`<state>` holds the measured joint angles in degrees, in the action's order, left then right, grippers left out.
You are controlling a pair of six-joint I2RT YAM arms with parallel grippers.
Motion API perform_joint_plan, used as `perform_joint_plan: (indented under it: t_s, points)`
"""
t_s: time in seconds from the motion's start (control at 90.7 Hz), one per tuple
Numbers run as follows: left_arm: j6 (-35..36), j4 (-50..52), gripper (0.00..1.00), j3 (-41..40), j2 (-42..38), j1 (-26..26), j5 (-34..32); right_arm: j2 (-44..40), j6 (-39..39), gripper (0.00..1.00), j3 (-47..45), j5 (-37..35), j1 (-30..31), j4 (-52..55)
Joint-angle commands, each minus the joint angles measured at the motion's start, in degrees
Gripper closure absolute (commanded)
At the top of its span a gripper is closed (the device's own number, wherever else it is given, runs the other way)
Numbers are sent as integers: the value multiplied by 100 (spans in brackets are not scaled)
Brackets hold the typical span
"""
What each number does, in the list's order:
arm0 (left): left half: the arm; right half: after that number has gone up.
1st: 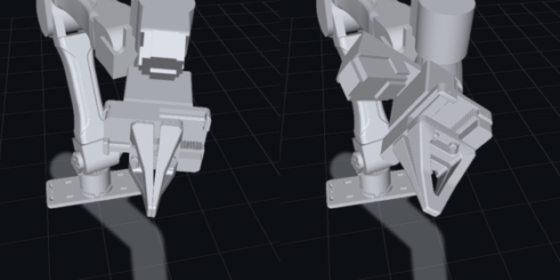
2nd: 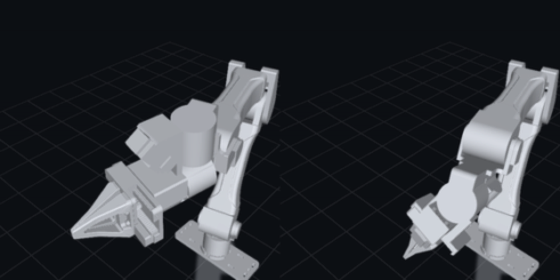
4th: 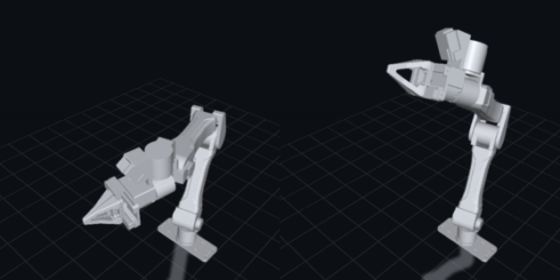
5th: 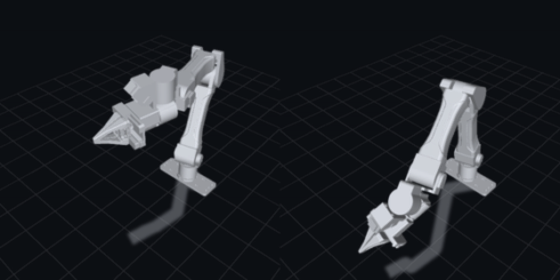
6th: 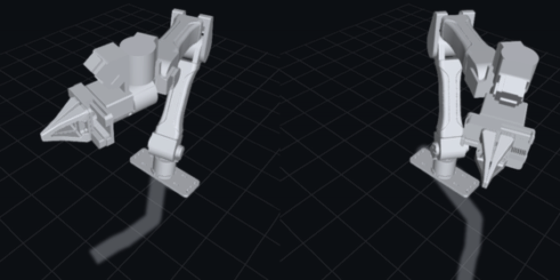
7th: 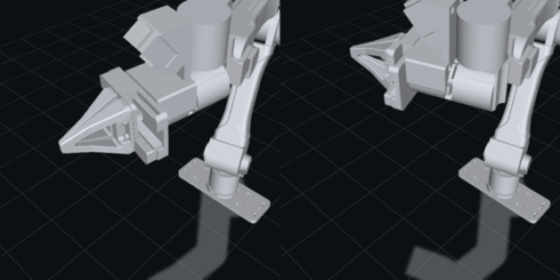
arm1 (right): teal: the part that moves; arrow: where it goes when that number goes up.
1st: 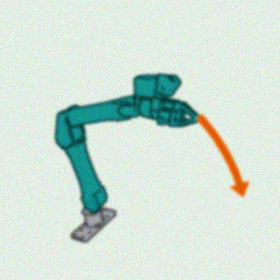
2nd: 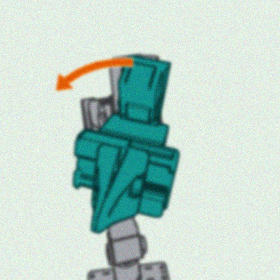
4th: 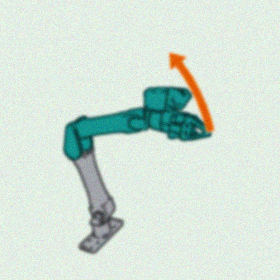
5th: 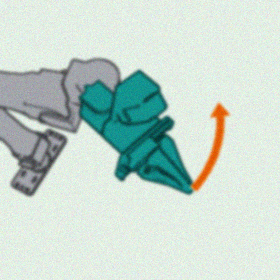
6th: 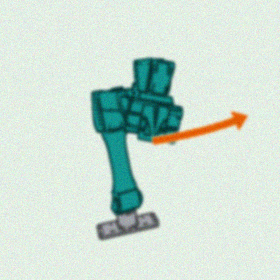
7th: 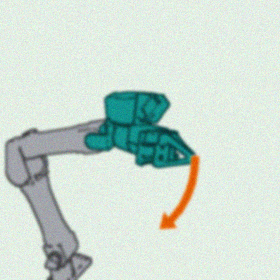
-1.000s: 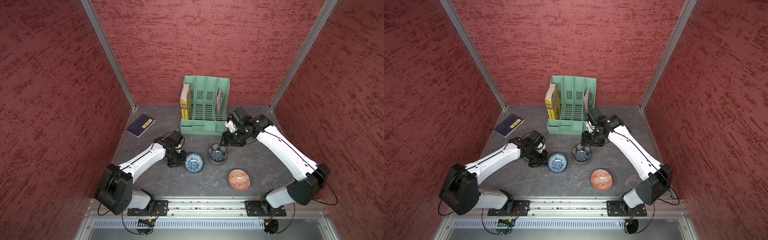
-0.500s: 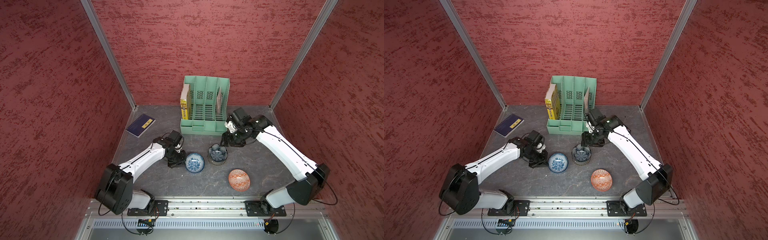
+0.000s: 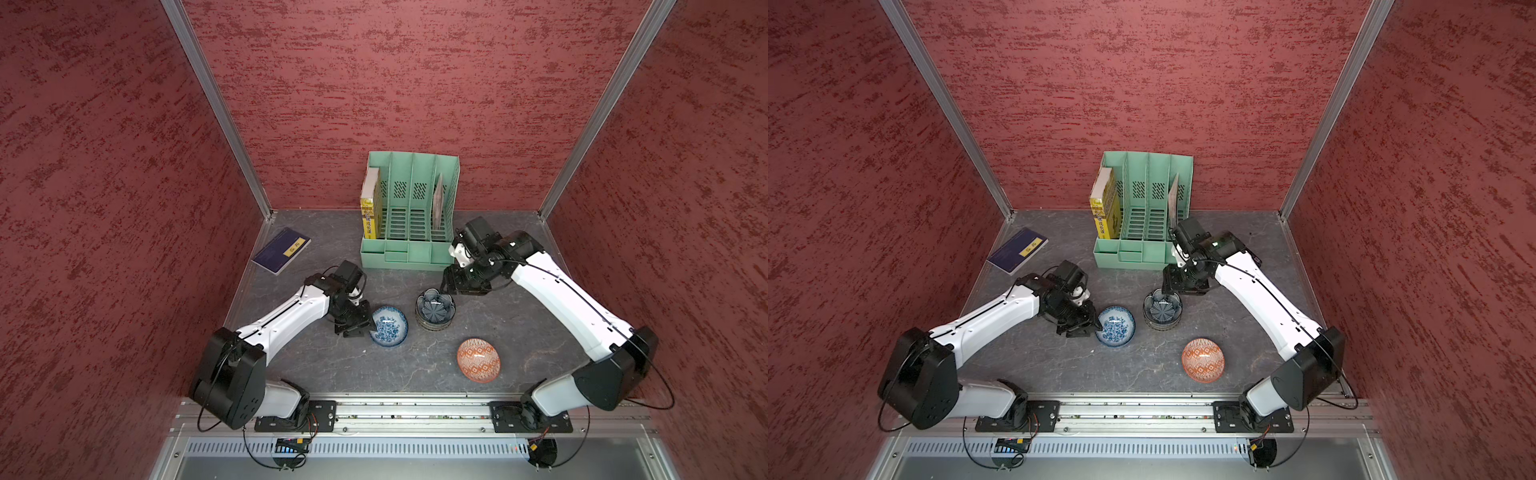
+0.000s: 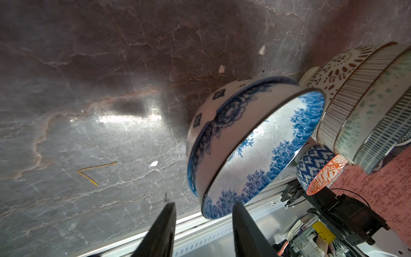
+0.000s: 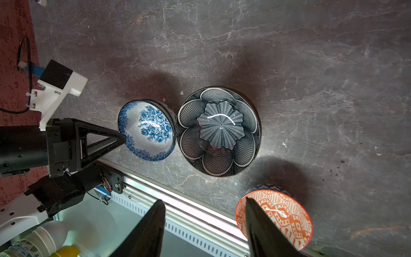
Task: Stack the bowls
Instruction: Place the bowl on the bowl.
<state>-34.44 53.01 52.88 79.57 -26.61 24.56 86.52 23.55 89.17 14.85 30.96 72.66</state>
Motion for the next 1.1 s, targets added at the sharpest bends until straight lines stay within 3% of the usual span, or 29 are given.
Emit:
perform_joint_plan:
  t_s: [0.0,0.386,0.661,0.871,1.091]
  points:
    - [160,47,55,230,-27,33,-148,-153,-27,40,-57,27,-57,-104]
    - [510,21,69,721,414,34,-442,-162,-17,40,-58,44,-60,-112]
    - [542,-28,75,690,583,7,-469,-177,-27,40,-75,35,-55,-86]
    - [543,-10,86,693,576,5,-461,-181,-26,40,-77,41,-59,-87]
    - [556,-2,82,672,610,-10,-469,-197,-31,40,-84,35,-57,-84]
